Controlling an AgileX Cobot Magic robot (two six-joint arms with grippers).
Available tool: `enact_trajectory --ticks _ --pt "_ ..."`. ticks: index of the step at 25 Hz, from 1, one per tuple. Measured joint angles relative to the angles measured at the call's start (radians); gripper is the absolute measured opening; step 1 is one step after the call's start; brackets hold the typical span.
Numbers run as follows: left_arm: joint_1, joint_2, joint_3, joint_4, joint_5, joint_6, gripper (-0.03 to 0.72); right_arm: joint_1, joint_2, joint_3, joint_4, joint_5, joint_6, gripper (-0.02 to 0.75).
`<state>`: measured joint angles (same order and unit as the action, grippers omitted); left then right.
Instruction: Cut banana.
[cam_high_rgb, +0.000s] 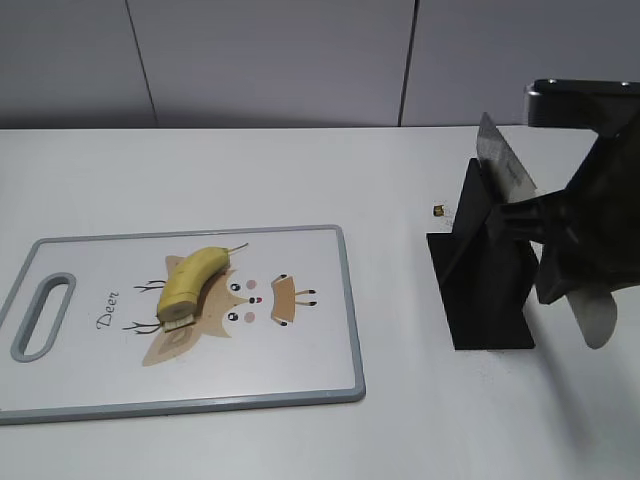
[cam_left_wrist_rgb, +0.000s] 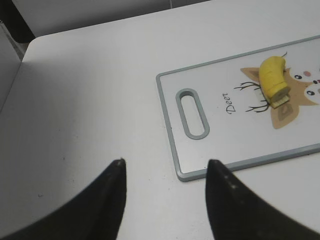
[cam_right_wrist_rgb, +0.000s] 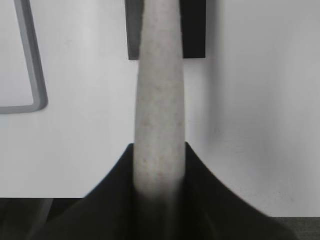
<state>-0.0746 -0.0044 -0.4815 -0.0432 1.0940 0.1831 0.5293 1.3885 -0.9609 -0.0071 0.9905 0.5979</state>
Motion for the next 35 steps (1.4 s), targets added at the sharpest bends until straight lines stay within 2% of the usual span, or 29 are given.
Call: enact_trajectory --ticks 7,13,20,22,27,31,35 --pt "0.000 0.000 0.000 0.000 0.000 0.000 0.498 0.000 -0.080 -0.038 0.000 0.040 -0.009 0.159" --pt "0.000 0.001 -0.011 -0.002 -0.003 0.000 0.498 0.000 -0.088 -0.133 -0.003 0.103 -0.212 0.159" --pt "0.000 0.143 -0.122 -0.035 -0.022 0.034 0.498 0.000 -0.004 -0.301 -0.006 0.151 -0.480 0.159" --pt "0.000 0.201 -0.158 -0.065 -0.043 0.082 0.514 0.000 0.057 -0.361 -0.006 0.184 -0.540 0.159" --pt "0.000 0.348 -0.212 -0.135 -0.109 0.182 0.621 0.000 0.184 -0.491 -0.007 0.206 -0.734 0.159" --pt "0.000 0.468 -0.229 -0.229 -0.119 0.308 0.642 0.000 0.260 -0.533 0.007 0.182 -0.962 0.159" --pt "0.000 0.617 -0.232 -0.370 -0.118 0.512 0.642 0.000 0.312 -0.538 0.064 0.145 -1.231 0.159"
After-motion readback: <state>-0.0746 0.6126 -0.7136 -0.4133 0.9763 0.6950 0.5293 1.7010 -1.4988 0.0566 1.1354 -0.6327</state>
